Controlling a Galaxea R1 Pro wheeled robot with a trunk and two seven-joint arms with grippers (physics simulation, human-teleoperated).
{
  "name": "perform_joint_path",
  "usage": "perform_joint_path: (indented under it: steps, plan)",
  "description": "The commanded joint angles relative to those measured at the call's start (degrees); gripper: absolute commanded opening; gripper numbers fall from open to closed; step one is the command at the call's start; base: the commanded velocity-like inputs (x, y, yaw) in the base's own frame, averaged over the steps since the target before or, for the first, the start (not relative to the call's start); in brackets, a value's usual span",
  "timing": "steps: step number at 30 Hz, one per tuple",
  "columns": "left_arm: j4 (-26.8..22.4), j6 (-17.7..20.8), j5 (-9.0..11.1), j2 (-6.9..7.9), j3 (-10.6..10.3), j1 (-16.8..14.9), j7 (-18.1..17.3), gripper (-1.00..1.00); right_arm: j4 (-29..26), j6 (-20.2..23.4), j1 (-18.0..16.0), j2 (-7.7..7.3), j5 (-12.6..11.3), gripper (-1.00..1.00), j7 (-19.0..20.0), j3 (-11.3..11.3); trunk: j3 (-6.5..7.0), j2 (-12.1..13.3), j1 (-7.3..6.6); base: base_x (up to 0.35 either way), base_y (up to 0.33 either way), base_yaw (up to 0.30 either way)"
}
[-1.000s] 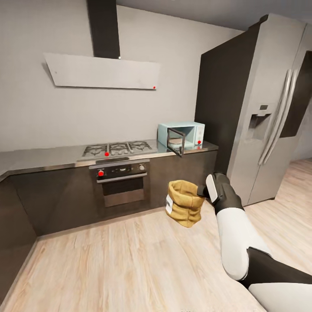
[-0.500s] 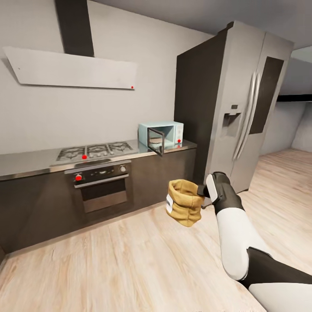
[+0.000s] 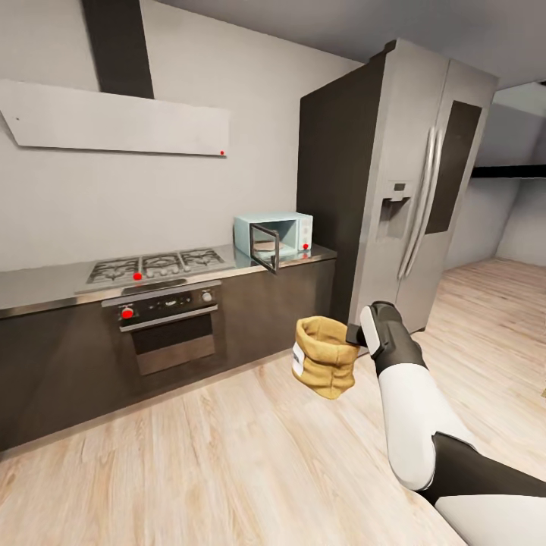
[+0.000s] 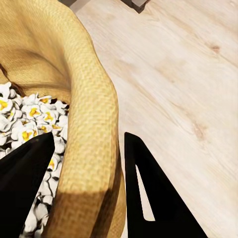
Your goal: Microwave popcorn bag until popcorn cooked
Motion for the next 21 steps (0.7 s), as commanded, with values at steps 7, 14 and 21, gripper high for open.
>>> perform_joint_path:
  steps: [7, 14, 21]
  plan:
    - [0.06, 0.06, 0.11, -0.08, -0.04, 0.02, 0.19, 1.0, -0.01, 0.38, -0.06, 0.08, 0.55, -1.0, 0.04, -0.25, -0.05, -0.03, 0.0, 0.051, 0.0, 0.0]
    - [0.09, 0.12, 0.08, -0.01, -0.16, 0.02, 0.22, 1.0, -0.01, 0.66, -0.06, 0.08, 0.59, -1.0, 0.08, -0.25, -0.05, -0.03, 0.0, 0.304, -0.09, 0.0]
    - [0.09, 0.12, 0.38, 0.06, 0.01, 0.02, 0.22, 1.0, -0.01, 0.66, -0.06, -0.79, 0.7, -1.0, 0.16, -0.25, -0.05, -0.03, 0.0, 0.313, -0.169, 0.0]
